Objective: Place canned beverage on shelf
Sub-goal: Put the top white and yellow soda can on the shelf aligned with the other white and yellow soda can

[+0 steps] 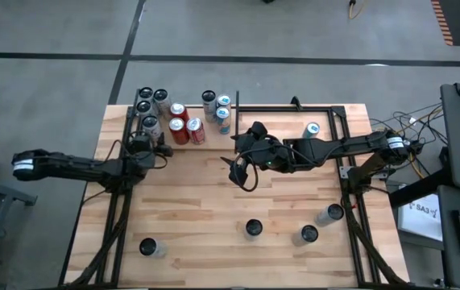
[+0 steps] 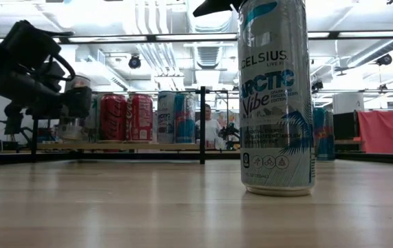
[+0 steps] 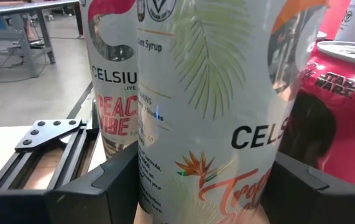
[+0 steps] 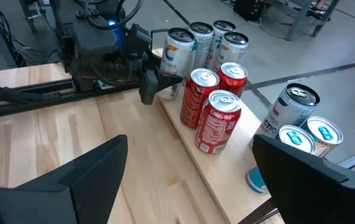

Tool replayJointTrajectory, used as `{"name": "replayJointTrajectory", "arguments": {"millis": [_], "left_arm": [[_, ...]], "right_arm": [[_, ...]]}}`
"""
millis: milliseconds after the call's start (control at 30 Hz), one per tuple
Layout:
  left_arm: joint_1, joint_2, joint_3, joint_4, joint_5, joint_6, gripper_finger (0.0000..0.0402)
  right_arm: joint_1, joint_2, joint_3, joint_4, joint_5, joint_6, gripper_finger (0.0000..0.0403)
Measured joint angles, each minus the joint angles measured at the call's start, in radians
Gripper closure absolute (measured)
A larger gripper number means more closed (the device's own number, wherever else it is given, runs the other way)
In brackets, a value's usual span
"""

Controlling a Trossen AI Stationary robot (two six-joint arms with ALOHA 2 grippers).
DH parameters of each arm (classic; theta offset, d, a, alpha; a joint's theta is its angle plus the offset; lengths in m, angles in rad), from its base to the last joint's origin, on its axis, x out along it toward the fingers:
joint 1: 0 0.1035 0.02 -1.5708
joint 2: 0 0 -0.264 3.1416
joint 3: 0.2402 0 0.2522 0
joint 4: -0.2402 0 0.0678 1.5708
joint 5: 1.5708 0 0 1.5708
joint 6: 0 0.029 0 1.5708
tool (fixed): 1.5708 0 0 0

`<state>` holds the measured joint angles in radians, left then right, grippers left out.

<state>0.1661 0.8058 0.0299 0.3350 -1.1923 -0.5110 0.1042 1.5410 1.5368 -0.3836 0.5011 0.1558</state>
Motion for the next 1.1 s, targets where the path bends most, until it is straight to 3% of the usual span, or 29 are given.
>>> {"name": "replayJointTrajectory", "arguments": {"millis": [533, 1100], "left_arm": [[0.002, 0.094, 0.000, 0.041, -0.029, -0.030, 0.0124], [0.002, 0.098, 0.001, 0.047, -0.030, -0.030, 0.0121]], "right_arm": [[0.000, 0.000, 0.000, -0.004, 0.000, -0.004, 0.0067], [0.000, 0.000, 0.000, -0.004, 0.000, -0.009, 0.0067]]}}
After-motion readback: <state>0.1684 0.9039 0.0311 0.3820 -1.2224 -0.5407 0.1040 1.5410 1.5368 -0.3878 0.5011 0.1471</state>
